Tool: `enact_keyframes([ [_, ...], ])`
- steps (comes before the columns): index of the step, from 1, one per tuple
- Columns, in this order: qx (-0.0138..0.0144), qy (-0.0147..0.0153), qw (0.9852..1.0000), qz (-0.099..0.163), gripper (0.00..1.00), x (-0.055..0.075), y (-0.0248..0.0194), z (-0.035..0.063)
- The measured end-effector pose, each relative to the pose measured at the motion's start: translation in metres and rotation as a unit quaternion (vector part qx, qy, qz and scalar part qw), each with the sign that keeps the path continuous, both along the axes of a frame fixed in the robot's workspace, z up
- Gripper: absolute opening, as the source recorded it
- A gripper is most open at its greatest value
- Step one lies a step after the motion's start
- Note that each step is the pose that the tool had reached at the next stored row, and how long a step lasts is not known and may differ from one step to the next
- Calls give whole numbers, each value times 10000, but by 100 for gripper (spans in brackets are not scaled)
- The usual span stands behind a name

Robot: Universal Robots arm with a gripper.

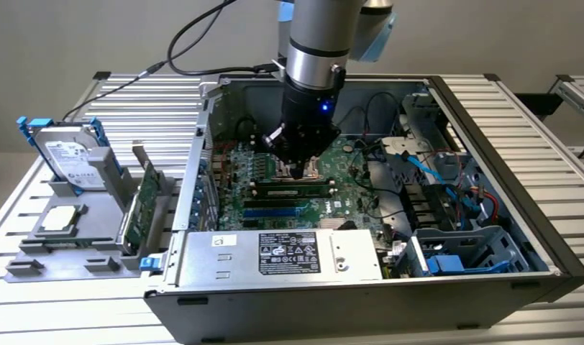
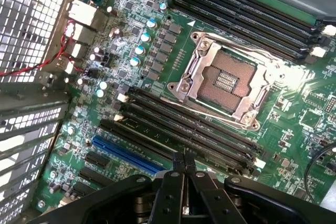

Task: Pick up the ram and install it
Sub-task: 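Press down the ram until it locks into place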

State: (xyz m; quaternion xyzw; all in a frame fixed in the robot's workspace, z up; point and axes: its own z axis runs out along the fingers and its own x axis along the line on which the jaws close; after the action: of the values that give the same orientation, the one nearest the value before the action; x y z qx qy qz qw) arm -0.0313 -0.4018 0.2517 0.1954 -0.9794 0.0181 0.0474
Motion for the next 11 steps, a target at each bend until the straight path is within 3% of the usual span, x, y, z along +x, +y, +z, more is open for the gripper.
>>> enact_keyframes([
  [6, -30, -9, 9994, -340, 11, 0, -1, 1],
  [11, -62, -17, 9981, -615, 11, 0, 0, 1],
])
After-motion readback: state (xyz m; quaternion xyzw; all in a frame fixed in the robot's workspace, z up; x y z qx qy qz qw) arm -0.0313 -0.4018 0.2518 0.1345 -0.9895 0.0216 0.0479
